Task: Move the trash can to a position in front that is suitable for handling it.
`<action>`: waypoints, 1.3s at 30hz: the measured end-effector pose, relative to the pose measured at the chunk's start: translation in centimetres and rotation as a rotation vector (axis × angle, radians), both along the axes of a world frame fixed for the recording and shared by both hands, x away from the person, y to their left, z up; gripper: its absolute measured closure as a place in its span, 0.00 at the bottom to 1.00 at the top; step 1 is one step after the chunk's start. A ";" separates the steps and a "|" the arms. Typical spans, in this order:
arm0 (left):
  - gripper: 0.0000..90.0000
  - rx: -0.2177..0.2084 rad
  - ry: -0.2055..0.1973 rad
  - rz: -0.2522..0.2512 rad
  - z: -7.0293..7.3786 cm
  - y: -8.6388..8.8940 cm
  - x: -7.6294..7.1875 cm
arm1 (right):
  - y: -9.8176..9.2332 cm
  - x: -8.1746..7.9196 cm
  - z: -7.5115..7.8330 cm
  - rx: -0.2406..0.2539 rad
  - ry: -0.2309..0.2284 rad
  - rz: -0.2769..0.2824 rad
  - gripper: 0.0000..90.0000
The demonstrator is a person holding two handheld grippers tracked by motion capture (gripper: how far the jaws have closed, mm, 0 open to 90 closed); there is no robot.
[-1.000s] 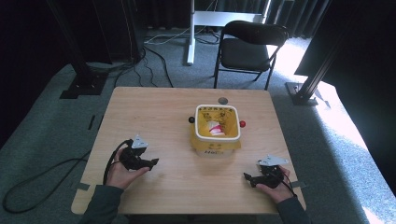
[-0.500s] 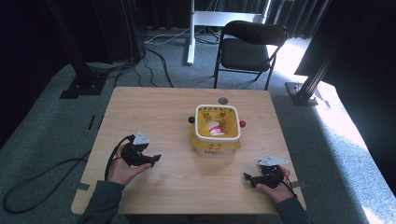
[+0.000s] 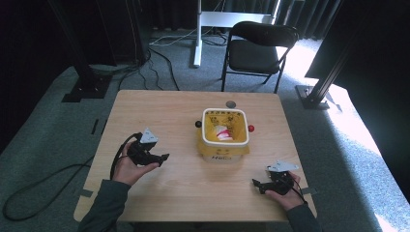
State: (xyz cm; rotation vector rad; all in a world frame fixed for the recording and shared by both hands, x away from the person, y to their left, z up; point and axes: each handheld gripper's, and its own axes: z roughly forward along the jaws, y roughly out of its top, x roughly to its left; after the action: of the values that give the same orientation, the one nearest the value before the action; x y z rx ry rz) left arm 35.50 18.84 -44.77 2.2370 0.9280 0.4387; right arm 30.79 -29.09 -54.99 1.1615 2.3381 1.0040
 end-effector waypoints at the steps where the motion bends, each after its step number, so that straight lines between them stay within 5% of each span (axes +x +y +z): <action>1: 0.30 -0.001 -0.001 -0.003 0.1 0.0 0.1 | 0.0 0.0 0.0 0.000 0.000 0.000 0.12; 39: 0.30 -0.032 -0.041 -0.075 3.7 -2.7 2.6 | 0.0 0.0 0.0 0.000 0.000 0.000 0.12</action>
State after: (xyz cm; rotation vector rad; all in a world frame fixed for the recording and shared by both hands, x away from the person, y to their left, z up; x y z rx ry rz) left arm 38.15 16.10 -41.04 2.2176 0.8211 0.4309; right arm 30.79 -29.09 -54.99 1.1621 2.3378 1.0045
